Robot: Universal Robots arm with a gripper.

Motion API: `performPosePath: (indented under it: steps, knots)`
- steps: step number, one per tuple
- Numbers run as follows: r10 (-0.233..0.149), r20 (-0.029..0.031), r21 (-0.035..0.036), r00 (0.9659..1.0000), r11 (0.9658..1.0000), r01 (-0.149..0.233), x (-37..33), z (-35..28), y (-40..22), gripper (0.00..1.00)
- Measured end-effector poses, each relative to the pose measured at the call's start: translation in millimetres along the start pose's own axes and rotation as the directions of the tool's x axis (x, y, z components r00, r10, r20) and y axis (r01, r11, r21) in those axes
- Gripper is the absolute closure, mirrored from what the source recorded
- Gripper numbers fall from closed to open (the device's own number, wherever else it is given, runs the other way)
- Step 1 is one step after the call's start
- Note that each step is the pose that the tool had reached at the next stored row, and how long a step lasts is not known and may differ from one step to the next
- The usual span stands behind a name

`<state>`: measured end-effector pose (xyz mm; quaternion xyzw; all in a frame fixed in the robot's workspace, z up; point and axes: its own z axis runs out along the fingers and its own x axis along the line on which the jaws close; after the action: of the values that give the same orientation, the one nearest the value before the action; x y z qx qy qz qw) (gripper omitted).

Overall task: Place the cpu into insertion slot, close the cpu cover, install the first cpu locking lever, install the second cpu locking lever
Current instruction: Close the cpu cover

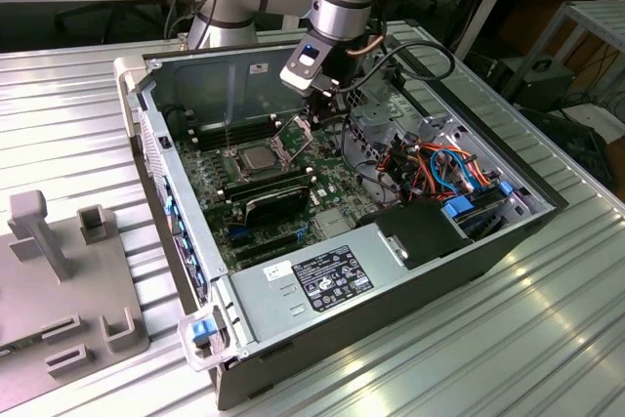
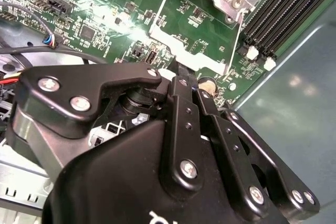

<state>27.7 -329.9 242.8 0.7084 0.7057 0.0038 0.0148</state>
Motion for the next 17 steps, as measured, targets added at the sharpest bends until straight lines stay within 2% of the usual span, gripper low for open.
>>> performPosePath:
  steps: [7, 13, 17]
  knots:
    - [0.000, 0.0001, 0.0001, 1.0000, 1.0000, 0.000, 0.4, -0.2, -7.4, 0.89]
    - [0.000, 0.0000, 0.0005, 1.0000, 1.0000, 0.000, 0.4, -0.5, -18.1, 0.89]
    - [0.000, 0.0000, 0.0006, 1.0000, 1.0000, 0.000, 0.4, -0.5, -20.2, 0.89]
